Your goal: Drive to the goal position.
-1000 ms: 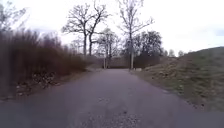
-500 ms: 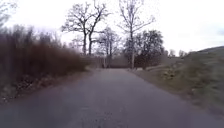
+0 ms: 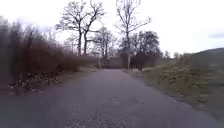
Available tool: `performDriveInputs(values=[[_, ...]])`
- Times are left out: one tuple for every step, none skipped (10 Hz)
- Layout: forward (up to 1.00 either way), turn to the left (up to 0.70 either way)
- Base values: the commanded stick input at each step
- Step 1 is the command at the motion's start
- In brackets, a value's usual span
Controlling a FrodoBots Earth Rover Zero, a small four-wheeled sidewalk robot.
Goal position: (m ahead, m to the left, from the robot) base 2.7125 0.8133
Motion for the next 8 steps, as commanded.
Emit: performDriveInputs(values=[[1.0,0.0],[1.0,0.0],[1.0,0.0],[1.0,0.0],[1.0,0.0],[1.0,0.0],[1.0,0.0],[1.0,0.0]])
